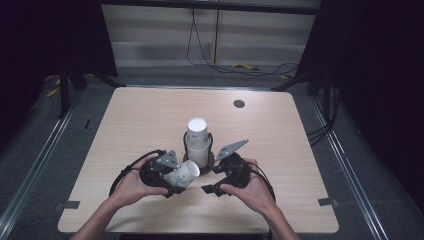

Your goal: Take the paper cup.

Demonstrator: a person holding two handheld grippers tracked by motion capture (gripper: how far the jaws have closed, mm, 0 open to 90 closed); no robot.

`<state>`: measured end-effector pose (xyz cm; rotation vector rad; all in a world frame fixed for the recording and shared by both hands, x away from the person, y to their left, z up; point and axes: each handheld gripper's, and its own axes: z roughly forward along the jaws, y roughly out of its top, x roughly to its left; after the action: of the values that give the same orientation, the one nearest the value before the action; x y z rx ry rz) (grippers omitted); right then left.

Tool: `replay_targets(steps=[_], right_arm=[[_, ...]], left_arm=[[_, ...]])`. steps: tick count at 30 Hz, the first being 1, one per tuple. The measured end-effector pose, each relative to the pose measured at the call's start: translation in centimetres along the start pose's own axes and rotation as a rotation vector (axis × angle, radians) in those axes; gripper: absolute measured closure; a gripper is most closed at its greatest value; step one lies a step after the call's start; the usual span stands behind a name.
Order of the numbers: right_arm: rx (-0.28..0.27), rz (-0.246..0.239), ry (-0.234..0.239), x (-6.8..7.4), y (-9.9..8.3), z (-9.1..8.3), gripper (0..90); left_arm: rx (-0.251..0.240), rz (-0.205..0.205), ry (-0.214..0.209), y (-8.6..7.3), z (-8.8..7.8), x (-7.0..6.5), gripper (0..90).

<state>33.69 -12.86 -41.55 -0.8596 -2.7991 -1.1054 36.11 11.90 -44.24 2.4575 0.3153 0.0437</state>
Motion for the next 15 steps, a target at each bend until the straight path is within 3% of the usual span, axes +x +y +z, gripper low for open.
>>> replay_targets(steps=[3,7,12,15], right_arm=[[0.036,-0.012,0.017,0.2,0.0,0.4,22.6],[0.103,0.009,0.036,0.2,0.1,0.7,23.1],[0.133,0.026,0.047,-0.2,0.1,0.9,24.8],[0.156,0.039,0.078,-0.5,0.0,1.1,26.1]], left_arm=[[0.026,0.015,0.0,0.1,0.1,-0.2,28.1],[0.051,0.046,-0.006,0.5,0.1,-0.7,28.3],[0.072,0.069,-0.002,0.8,0.5,-1.4,28.1],[0.095,0.081,-0.008,0.9,0.7,-1.9,28.1]])
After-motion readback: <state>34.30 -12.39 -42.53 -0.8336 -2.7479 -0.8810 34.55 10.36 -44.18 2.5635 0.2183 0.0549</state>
